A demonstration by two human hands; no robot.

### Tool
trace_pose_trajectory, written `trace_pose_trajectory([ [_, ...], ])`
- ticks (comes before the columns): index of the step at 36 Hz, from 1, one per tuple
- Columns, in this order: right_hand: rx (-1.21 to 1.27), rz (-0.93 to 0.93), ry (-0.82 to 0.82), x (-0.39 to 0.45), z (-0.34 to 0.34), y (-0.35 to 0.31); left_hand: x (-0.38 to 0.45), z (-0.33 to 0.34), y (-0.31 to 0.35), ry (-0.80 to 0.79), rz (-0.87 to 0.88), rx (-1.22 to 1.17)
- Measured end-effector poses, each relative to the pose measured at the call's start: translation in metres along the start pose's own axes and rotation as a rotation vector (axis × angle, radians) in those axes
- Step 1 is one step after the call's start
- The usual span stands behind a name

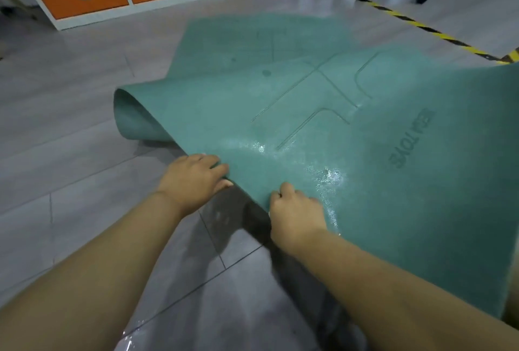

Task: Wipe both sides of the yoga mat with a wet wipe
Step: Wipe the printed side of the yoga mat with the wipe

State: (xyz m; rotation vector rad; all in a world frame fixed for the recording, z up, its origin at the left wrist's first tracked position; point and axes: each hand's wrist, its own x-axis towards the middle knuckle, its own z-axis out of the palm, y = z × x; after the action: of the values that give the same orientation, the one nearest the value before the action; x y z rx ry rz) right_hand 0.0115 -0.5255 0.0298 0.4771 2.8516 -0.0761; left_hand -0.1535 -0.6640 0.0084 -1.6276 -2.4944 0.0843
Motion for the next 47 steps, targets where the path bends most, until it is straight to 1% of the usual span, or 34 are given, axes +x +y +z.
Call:
trace_pose_trajectory([
  [2, -0.014, -0.012, 0.094, -0.002, -0.014, 0.010, 0.001, -0.001, 0.000, 0.034, -0.002, -0.017],
  [4, -0.067, -0.040, 0.280, -0.005, -0.033, 0.018, 0.002, -0.003, -0.001, 0.065, -0.031, -0.063],
  [6, -0.088, -0.016, 0.349, -0.010, -0.056, 0.025, 0.004, -0.007, -0.002, 0.092, -0.029, -0.091],
  [7, -0.093, -0.017, 0.421, -0.011, -0.065, 0.031, 0.005, -0.010, -0.001, 0.116, -0.014, -0.091],
  [8, -0.090, -0.018, 0.452, -0.014, -0.074, 0.038, 0.007, -0.014, 0.002, 0.140, 0.002, -0.092],
  [11, -0.144, -0.041, 0.558, -0.029, -0.109, 0.053, 0.011, -0.036, 0.021, 0.230, 0.035, -0.141],
  [14, -0.213, -0.022, 0.560, -0.051, -0.136, 0.075, 0.015, -0.065, 0.045, 0.328, 0.047, -0.187],
  [17, -0.266, -0.018, 0.559, -0.082, -0.150, 0.102, 0.018, -0.088, 0.065, 0.391, 0.035, -0.276],
  [18, -0.281, -0.027, 0.563, -0.095, -0.152, 0.111, 0.019, -0.092, 0.068, 0.402, 0.035, -0.302],
  [20, -0.302, -0.054, 0.572, -0.119, -0.148, 0.128, 0.019, -0.098, 0.075, 0.372, 0.023, -0.306],
  [22, -0.309, -0.045, 0.586, -0.142, -0.139, 0.144, 0.017, -0.097, 0.077, 0.299, -0.010, -0.224],
  [23, -0.293, -0.025, 0.605, -0.152, -0.134, 0.151, 0.016, -0.099, 0.079, 0.233, -0.042, -0.189],
  [26, -0.259, 0.059, 0.632, -0.178, -0.119, 0.166, 0.010, -0.107, 0.093, 0.065, -0.152, -0.191],
  [27, -0.265, 0.104, 0.604, -0.185, -0.116, 0.167, 0.010, -0.112, 0.103, -0.035, -0.183, -0.180],
  [28, -0.263, 0.155, 0.525, -0.192, -0.113, 0.167, 0.010, -0.119, 0.115, -0.122, -0.199, -0.151],
  [29, -0.258, 0.198, 0.463, -0.196, -0.107, 0.167, 0.011, -0.123, 0.129, -0.163, -0.197, -0.129],
  [31, -0.215, 0.252, 0.347, -0.202, -0.095, 0.165, 0.012, -0.128, 0.156, -0.203, -0.131, -0.045],
  [33, -0.159, 0.222, 0.318, -0.202, -0.087, 0.154, 0.009, -0.130, 0.181, -0.226, -0.058, 0.042],
  [34, -0.133, 0.192, 0.335, -0.200, -0.084, 0.147, 0.007, -0.133, 0.192, -0.232, -0.023, 0.077],
  [36, -0.085, 0.146, 0.358, -0.191, -0.079, 0.134, 0.003, -0.135, 0.209, -0.238, 0.021, 0.114],
  [37, -0.073, 0.129, 0.349, -0.187, -0.077, 0.128, 0.002, -0.135, 0.214, -0.225, 0.024, 0.091],
  [39, -0.089, 0.099, 0.307, -0.180, -0.073, 0.118, -0.005, -0.131, 0.214, -0.181, 0.014, -0.005],
  [40, -0.090, 0.085, 0.287, -0.178, -0.070, 0.115, -0.010, -0.129, 0.211, -0.120, 0.029, -0.071],
  [42, -0.072, 0.085, 0.270, -0.173, -0.064, 0.110, -0.023, -0.123, 0.197, 0.006, 0.088, -0.164],
  [44, -0.038, 0.122, 0.296, -0.170, -0.061, 0.107, -0.037, -0.117, 0.176, 0.060, 0.078, -0.198],
  [47, -0.016, 0.184, 0.298, -0.165, -0.062, 0.104, -0.062, -0.109, 0.143, 0.043, -0.010, -0.214],
])
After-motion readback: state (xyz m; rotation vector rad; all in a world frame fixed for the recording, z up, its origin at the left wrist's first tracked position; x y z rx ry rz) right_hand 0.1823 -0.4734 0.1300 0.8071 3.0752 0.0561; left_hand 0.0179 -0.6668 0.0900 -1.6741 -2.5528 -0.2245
